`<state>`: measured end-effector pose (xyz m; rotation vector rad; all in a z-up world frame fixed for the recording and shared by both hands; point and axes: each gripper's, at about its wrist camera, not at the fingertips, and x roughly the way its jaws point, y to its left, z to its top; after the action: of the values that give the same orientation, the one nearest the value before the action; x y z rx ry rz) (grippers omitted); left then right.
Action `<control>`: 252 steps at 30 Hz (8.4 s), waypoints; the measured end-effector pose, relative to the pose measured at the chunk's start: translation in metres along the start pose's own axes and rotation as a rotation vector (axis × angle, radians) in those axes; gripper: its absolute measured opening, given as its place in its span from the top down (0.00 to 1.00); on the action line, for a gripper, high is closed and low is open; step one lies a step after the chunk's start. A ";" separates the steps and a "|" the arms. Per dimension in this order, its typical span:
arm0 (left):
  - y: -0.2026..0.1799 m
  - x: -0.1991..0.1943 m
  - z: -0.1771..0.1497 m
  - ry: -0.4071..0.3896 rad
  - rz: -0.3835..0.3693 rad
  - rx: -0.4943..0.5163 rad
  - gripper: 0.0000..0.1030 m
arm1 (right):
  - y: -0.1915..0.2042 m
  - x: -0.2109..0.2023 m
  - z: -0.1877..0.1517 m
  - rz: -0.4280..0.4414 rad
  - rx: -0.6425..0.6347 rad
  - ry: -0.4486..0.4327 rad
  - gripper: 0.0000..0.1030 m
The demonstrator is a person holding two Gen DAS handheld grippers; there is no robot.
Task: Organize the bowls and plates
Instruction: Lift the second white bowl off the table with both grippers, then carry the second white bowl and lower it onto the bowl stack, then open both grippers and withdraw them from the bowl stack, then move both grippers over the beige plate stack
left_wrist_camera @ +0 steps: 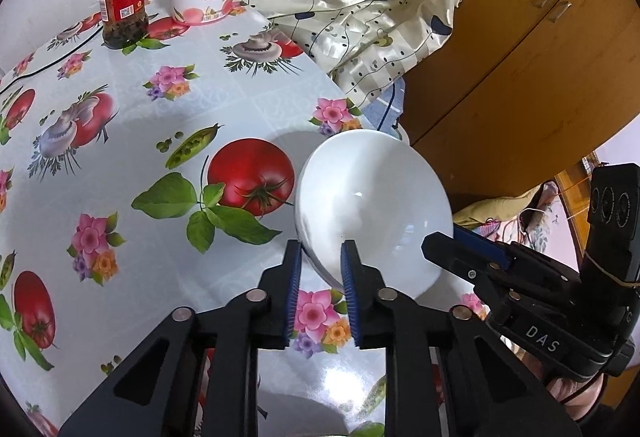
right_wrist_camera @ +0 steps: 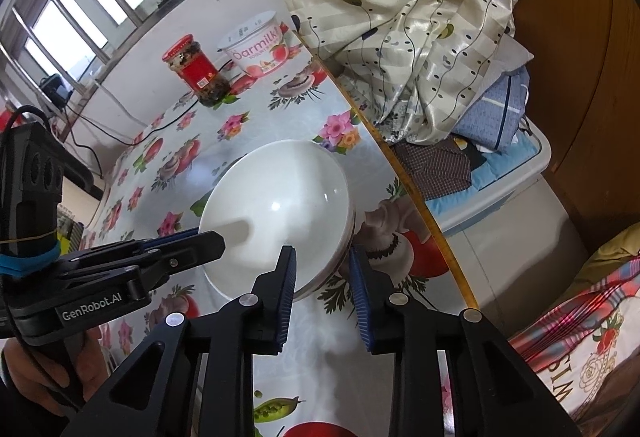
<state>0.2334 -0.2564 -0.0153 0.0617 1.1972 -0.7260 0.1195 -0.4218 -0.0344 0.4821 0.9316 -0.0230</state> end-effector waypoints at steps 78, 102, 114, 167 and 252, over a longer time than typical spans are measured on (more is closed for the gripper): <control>0.015 -0.155 -0.181 -0.223 0.075 -0.200 0.82 | 0.124 -0.102 -0.118 0.127 -0.253 0.015 0.77; 0.022 -0.132 -0.200 -0.125 0.086 -0.245 0.82 | 0.117 -0.074 -0.134 0.126 -0.242 0.141 0.75; 0.025 -0.126 -0.202 -0.119 0.082 -0.245 0.82 | 0.116 -0.069 -0.136 0.117 -0.243 0.151 0.75; 0.057 -0.150 -0.225 -0.272 0.060 -0.315 0.82 | 0.090 -0.090 -0.114 0.150 -0.215 0.038 0.67; 0.129 -0.149 -0.324 -0.224 0.436 -0.315 0.66 | 0.130 -0.010 -0.165 0.105 -0.415 0.223 0.66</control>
<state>0.0117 0.0484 -0.0552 -0.0208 1.0226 -0.1536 0.0160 -0.2402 -0.0583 0.1477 1.0951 0.3201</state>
